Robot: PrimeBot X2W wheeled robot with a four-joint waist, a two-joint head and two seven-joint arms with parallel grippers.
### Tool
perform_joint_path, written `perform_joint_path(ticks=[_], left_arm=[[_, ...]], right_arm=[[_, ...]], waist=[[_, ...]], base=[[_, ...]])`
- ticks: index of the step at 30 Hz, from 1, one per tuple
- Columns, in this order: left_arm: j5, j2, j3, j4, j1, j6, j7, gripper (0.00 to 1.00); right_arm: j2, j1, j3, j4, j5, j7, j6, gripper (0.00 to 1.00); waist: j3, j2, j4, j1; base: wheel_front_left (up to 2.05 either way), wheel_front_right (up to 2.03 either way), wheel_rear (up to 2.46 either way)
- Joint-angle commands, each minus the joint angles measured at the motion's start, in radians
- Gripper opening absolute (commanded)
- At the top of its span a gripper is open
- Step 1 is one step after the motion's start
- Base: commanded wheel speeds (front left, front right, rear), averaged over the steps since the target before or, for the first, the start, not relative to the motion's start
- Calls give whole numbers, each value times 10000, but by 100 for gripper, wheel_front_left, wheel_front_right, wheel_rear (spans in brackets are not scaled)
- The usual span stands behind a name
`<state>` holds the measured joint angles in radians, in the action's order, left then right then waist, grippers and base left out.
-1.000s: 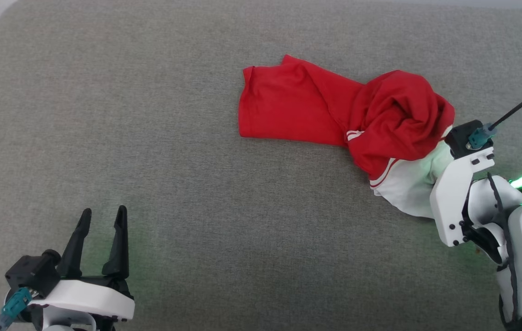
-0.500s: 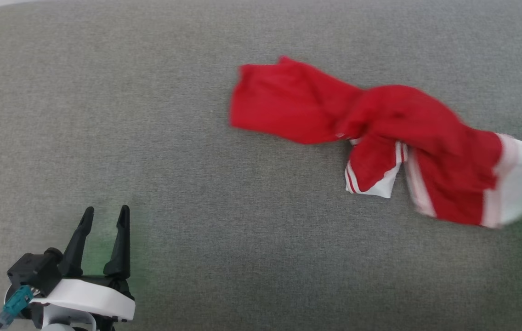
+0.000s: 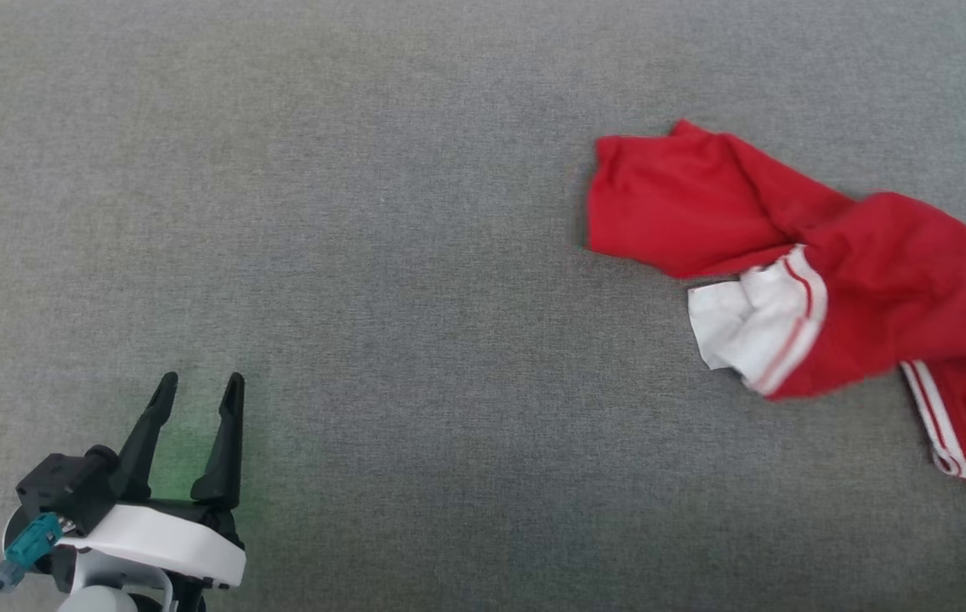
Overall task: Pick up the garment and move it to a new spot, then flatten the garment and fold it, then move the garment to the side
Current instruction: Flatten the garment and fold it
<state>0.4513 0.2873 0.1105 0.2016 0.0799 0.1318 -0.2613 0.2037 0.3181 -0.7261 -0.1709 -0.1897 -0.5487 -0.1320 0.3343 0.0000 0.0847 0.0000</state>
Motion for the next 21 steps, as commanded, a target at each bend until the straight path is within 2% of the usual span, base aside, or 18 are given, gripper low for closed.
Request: perform_joint_path(ticks=[1,6,7,8,9,14,16,21], left_arm=[[134,82,21,9,187,-22,-53,100],[147,406,213,-26,265,-22,-54,100],[152,481,295,-70,325,-22,-54,100],[171,591,390,-131,401,-22,-54,100],[184,712,484,-187,486,-22,-54,100],[381,1488,1229,-726,1107,-22,-54,100],[524,2013,1825,-1108,1536,-22,-54,100],[1663,3556,3716,-2249,2831,-22,-54,100]], right_arm=[[-67,86,-255,-136,-277,175,24,0],[-415,568,-611,-816,-670,1322,24,0],[-529,653,-646,-850,-667,1552,24,27],[-583,688,-606,-852,-766,1804,24,67],[-618,716,-605,-842,-828,1983,24,100],[-932,837,-311,-666,-550,3025,23,100],[-1049,755,60,-465,-452,3452,23,100],[-1357,444,1466,159,27,4610,23,100]], waist=[[-5,0,-18,0],[-60,0,-350,0],[-80,0,-424,0],[-101,0,-512,0],[-117,0,-596,0],[-200,0,-1117,0],[-237,0,-1390,0],[-227,0,-2172,0]], base=[[0,0,0],[0,0,0],[0,0,0],[0,0,0],[0,0,0],[0,0,0],[0,0,0],[0,0,0]])
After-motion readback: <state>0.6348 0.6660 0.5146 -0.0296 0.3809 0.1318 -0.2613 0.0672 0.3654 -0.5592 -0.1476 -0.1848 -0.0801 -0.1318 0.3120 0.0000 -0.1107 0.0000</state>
